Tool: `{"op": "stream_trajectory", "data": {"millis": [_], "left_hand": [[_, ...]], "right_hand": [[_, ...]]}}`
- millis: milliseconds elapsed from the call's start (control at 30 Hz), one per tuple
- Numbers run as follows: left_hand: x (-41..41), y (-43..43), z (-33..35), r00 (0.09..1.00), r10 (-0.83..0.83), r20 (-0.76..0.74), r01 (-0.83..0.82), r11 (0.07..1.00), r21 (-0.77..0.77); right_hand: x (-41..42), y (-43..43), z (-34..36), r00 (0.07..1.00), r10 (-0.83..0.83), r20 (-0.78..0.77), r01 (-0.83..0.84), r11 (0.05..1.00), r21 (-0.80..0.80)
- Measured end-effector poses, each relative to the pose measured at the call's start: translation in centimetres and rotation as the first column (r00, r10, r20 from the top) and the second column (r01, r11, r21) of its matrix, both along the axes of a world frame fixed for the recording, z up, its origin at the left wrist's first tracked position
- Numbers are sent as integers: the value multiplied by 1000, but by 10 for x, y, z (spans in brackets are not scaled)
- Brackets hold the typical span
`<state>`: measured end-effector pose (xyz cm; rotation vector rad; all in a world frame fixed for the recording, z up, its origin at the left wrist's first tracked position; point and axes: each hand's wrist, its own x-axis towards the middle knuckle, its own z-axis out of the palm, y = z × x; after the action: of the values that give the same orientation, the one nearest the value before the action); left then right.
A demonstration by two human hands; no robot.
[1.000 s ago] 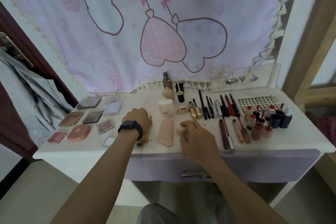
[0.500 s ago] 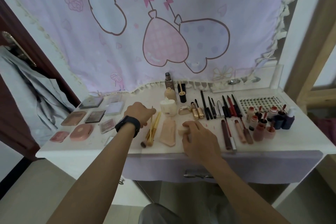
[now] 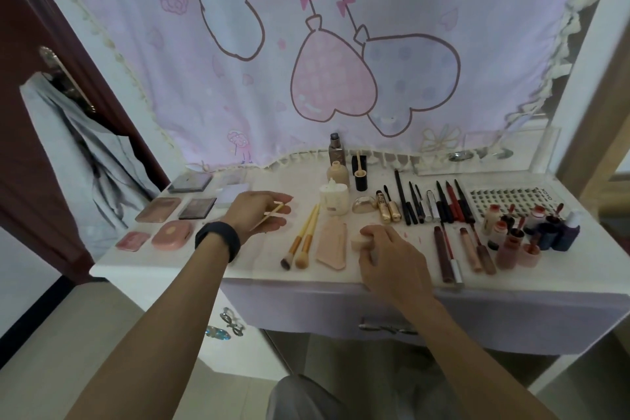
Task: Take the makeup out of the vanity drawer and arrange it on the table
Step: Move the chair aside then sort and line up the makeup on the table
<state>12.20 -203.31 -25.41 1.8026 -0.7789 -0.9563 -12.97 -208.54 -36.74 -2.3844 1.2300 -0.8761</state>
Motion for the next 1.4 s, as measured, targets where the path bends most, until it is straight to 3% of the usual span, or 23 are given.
{"op": "stream_trajectory", "data": {"millis": [100,167,267,367,500,567,833,1033,1400], "left_hand": [[7,6,2,990,-5,-140,-5,997,-74],[11,10,-1,991,-34,-126,24,996,-83],[13,15,-11,988,-50,146,53,998,-21],[14,12,-19,886,-26,463,7,999,44],[7,8,-24,772,-189,607,0,954,299],[2,4,-28,755,-236,611,3,934,357],[1,2,-34,841,-256,476,67,924,378],[-11,6,-40,730,-272,627,87,947,310],[-43,9,-49,828,-167,535,80,980,182]], "right_hand": [[0,0,-1,1000,-8,-6,8,1000,-5],[0,0,-1,1000,-10,-9,10,1000,-8],[1,0,-1,1000,-20,-14,20,1000,-14],[1,0,-1,1000,-21,-19,21,1000,-17],[1,-1,-3,1000,-21,-15,21,1000,-17],[1,-1,-3,1000,-15,-13,15,1000,-17],[1,-2,-3,1000,-18,-16,17,1000,-11],[1,0,-2,1000,-14,-19,14,1000,-6],[1,0,-2,999,-33,-22,32,999,-27]]}}
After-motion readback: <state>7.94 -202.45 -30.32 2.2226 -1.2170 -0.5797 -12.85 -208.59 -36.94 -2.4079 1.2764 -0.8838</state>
